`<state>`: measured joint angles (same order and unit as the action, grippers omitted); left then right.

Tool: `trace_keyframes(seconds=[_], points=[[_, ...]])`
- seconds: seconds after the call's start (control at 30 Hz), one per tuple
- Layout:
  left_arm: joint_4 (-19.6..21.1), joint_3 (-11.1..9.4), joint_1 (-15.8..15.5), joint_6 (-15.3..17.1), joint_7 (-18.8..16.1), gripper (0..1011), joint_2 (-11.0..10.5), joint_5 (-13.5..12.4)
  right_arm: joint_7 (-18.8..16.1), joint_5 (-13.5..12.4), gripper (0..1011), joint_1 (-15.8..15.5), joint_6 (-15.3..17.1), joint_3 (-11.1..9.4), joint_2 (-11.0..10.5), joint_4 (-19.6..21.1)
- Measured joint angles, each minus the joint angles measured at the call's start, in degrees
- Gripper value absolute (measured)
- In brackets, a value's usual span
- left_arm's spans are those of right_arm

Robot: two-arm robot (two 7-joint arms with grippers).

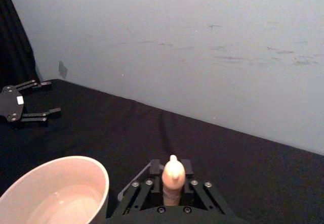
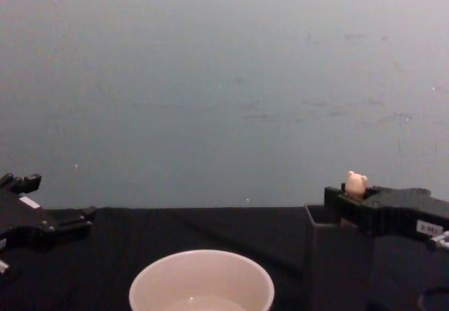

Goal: Pick up the stirring spoon with one hand, stir inside the cup, then place it back in its original position.

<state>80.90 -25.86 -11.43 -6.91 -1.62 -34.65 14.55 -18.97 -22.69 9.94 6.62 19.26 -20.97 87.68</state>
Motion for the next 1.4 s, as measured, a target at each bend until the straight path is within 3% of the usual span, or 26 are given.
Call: trace_keyframes(seconds=[0.27, 0.5, 0.8, 1.2, 1.4], points=[[0.0, 0.0, 0.0, 0.0, 0.0, 1001, 0.0, 0.0, -0.01, -0.03, 465, 0.01, -0.03, 0.0, -0.02, 0.02], [0.0, 0.0, 0.0, 0.0, 0.0, 1001, 0.0, 0.0, -0.03, -0.06, 728, 0.01, -0.06, 0.0, -0.03, 0.04], [0.0, 0.0, 0.0, 0.0, 0.0, 1001, 0.0, 0.0, -0.06, -0.1, 969, 0.01, -0.09, 0.0, -0.03, 0.05], [0.0, 0.0, 0.0, 0.0, 0.0, 1001, 0.0, 0.0, -0.81, -1.03, 1000, 0.01, -1.9, -1.33, -0.19, 1.92], [0.0, 0.0, 0.0, 0.0, 0.0, 1001, 0.0, 0.0, 1.08, -1.44, 1000, 0.66, -4.77, -4.26, 0.15, 2.92]])
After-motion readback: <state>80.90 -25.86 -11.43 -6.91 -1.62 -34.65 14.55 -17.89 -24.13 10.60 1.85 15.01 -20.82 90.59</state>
